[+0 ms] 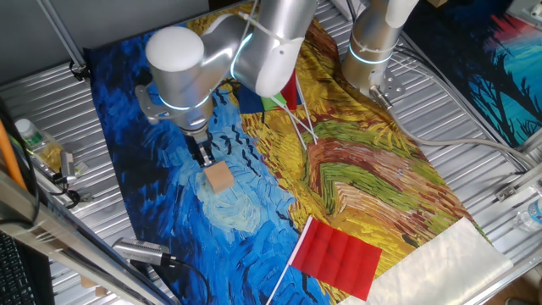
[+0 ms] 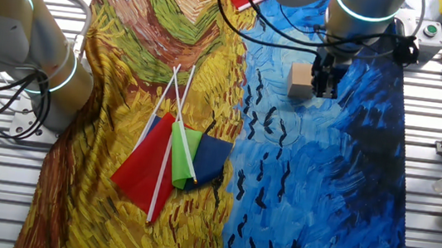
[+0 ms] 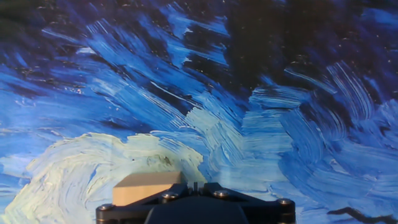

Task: Approach and touch the side of the small block

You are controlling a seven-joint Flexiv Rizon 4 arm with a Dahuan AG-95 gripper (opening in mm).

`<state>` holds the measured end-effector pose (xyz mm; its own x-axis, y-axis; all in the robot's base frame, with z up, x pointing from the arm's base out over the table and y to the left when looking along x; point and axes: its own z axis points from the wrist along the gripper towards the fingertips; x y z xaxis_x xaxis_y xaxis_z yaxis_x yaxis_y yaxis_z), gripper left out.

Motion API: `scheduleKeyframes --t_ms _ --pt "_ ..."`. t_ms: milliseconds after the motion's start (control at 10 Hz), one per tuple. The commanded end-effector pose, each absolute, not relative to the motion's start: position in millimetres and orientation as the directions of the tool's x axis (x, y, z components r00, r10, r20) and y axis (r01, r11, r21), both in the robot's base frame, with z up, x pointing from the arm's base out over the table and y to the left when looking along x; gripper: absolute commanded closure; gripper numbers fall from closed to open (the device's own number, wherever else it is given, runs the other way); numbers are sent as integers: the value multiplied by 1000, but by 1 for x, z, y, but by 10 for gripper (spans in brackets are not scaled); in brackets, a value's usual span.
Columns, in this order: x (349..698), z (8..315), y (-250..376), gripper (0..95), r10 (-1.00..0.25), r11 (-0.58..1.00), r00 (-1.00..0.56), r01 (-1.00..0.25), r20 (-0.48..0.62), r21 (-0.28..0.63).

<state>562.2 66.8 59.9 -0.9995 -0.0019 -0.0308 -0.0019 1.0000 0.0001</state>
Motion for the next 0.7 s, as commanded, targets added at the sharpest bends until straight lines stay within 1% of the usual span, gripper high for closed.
scheduleKeyframes --t_ms 100,700 --pt "561 57 67 950 0 1000 -999 0 -35 -2" --pt "566 58 67 950 9 1000 -999 9 -43 -2"
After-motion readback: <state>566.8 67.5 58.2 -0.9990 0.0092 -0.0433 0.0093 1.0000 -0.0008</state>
